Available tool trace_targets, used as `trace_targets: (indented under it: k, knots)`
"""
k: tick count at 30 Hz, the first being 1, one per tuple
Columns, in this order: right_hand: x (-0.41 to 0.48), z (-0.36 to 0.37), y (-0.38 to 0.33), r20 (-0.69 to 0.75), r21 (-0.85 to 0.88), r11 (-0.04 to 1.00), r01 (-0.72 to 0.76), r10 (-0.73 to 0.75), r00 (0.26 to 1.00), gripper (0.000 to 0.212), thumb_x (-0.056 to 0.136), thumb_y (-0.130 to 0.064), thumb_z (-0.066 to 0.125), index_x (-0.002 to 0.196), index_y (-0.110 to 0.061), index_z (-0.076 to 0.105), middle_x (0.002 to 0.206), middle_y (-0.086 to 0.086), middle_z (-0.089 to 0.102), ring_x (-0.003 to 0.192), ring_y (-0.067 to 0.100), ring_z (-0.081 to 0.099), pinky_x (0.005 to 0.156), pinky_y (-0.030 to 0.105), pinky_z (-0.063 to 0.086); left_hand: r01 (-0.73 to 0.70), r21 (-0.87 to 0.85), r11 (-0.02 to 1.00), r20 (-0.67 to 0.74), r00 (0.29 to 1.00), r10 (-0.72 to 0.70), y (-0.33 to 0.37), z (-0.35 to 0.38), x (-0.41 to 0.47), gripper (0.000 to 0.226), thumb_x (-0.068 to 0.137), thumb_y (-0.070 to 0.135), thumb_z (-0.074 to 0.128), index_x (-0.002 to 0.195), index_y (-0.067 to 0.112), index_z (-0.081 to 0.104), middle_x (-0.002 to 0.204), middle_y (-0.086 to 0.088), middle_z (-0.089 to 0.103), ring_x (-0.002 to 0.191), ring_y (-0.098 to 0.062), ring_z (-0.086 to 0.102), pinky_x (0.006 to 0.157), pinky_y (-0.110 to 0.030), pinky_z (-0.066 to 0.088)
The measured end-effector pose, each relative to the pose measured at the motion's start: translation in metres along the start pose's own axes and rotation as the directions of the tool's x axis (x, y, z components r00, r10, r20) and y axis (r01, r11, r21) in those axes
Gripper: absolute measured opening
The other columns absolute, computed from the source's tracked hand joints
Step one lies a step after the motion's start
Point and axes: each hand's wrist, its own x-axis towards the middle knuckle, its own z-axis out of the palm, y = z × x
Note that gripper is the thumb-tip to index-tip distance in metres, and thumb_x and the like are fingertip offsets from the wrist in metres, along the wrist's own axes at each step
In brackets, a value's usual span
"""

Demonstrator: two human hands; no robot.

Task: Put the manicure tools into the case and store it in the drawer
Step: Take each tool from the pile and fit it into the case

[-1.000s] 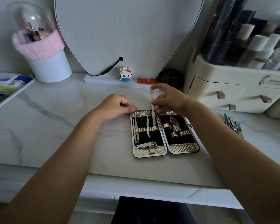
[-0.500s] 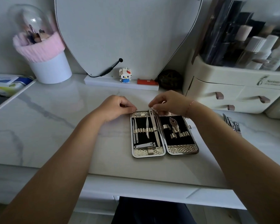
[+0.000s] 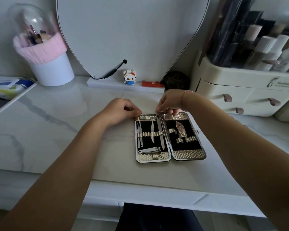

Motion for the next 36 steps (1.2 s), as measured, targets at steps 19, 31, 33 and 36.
trace_targets:
  k: [19,31,33,36]
  knots:
    - [-0.014,0.005,0.011,-0.052,0.007,0.994,0.107,-0.107,0.993,0.015,0.08,-0.022,0.07,0.087,-0.01,0.072,0.071,0.009,0.058,0.058,0.014,0.044,0.05,0.021,0.038,0.013,-0.02,1.0,-0.001,1.0,-0.013,-0.001,0.001,0.001,0.009,0.076,0.03,0.076,0.084,0.025,0.076,0.087,0.011,0.069,0.089,-0.008,0.062,0.086,-0.024,0.044]
    - [-0.012,0.012,0.009,-0.103,-0.117,0.987,0.112,-0.125,0.987,0.021,0.075,-0.032,0.074,0.085,-0.014,0.071,0.079,0.0,0.068,0.074,0.015,0.057,0.073,0.03,0.05,0.008,-0.028,1.0,-0.002,1.0,-0.008,0.0,0.001,0.001,0.003,0.076,0.027,0.076,0.079,0.027,0.075,0.088,0.008,0.07,0.091,-0.01,0.063,0.087,-0.025,0.045]
    - [-0.016,0.015,0.009,-0.151,-0.135,0.981,0.142,-0.162,0.975,0.021,0.075,-0.031,0.074,0.087,-0.014,0.071,0.077,-0.005,0.065,0.075,0.011,0.058,0.078,0.028,0.05,0.008,-0.018,1.0,0.002,1.0,-0.008,0.0,0.001,0.001,0.005,0.077,0.027,0.076,0.082,0.025,0.075,0.089,0.008,0.07,0.091,-0.01,0.063,0.086,-0.025,0.045]
    - [-0.035,0.015,0.017,-0.3,-0.079,0.968,0.237,-0.25,0.921,0.023,0.077,-0.029,0.073,0.094,-0.014,0.07,0.079,-0.005,0.063,0.07,0.006,0.056,0.066,0.019,0.046,0.006,-0.007,1.0,0.01,1.0,-0.006,-0.001,0.001,0.003,0.008,0.077,0.029,0.075,0.084,0.025,0.076,0.091,0.008,0.07,0.093,-0.01,0.063,0.088,-0.027,0.044]
